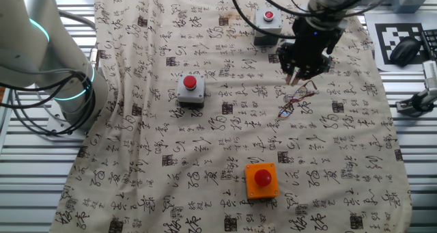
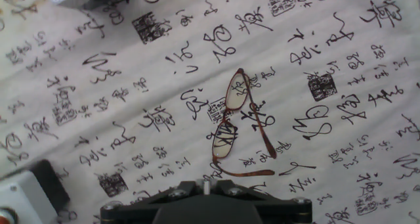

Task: Unfold the leg of the glasses (with one hand)

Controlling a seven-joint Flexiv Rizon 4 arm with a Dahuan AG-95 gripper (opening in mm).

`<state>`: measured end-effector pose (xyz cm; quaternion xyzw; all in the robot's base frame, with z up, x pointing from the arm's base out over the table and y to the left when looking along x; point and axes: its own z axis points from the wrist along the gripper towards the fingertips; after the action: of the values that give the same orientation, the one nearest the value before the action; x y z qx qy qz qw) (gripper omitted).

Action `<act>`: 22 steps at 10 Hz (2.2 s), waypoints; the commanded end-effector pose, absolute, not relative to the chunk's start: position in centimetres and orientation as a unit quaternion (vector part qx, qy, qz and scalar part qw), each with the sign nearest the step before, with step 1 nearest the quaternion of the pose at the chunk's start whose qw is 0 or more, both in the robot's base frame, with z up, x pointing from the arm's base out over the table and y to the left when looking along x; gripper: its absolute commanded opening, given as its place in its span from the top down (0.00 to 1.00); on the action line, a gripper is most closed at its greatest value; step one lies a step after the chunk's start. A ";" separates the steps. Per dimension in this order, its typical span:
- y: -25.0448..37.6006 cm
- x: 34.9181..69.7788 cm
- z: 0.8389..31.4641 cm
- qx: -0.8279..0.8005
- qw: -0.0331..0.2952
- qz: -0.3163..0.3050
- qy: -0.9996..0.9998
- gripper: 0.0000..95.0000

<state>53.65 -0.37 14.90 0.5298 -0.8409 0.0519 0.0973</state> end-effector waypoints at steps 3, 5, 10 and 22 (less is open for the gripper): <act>-0.4 53.6 15.0 0.459 0.070 0.021 -0.885 1.00; -0.4 53.6 15.0 0.453 0.069 0.024 -0.888 1.00; -5.7 57.5 13.0 0.516 0.063 0.012 -0.854 1.00; -9.3 61.6 10.3 0.522 0.028 0.002 -0.852 1.00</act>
<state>61.59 -9.28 10.05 0.5068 -0.8613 0.0175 0.0301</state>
